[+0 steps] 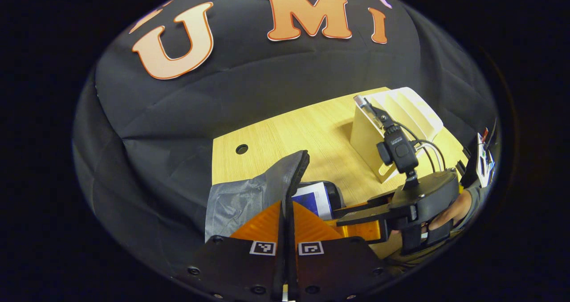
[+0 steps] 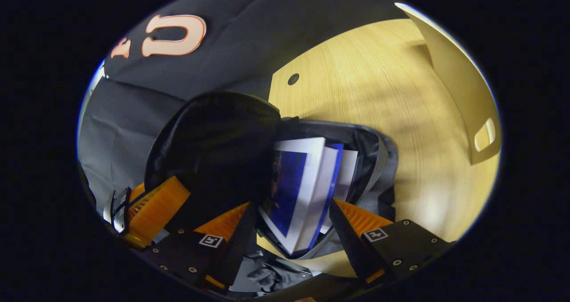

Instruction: Open the schoolbag, grab two books from the bookshelf and put them into the schoolbag.

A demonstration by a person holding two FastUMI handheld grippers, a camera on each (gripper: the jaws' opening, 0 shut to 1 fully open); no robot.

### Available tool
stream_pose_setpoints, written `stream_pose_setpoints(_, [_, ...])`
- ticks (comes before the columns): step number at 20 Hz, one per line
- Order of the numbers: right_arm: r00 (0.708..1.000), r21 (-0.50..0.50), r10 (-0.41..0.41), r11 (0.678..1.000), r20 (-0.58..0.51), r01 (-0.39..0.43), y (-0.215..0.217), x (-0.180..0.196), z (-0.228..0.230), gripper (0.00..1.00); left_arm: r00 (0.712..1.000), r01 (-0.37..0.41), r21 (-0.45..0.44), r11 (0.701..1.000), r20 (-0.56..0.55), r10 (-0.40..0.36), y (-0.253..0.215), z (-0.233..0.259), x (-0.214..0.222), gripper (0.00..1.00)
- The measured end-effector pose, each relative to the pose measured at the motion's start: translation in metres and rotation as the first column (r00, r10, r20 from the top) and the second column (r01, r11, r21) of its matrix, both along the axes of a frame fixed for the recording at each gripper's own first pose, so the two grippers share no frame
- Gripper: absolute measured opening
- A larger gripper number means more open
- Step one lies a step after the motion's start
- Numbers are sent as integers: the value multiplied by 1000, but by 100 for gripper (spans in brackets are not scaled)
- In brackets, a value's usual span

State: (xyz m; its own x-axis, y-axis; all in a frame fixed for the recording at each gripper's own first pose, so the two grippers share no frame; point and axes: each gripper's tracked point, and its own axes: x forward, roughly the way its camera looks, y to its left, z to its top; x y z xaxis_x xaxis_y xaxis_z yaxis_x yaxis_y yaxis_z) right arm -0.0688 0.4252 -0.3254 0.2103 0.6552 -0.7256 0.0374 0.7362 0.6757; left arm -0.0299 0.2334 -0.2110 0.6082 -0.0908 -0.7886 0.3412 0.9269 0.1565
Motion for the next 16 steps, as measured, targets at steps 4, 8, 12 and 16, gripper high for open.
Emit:
stream_pose_setpoints(4, [998,-44,-3,999,69,6,-22,14,19,98,1000,-16,-29,999,0,16,0,-5,-4,4])
stream_pose_setpoints(8, [988,-100,-21,994,151,37,-56,21,48,98,1000,3,-57,998,-4,-3,-9,-10,-8,6])
stream_pose_setpoints(12, [975,-194,-37,978,220,81,-96,28,73,98,997,69,-82,994,42,-66,-31,-1,-9,13])
stream_pose_setpoints(16, [952,-249,-48,960,302,128,-124,36,99,98,989,134,-95,986,81,-126,-53,8,-15,24])
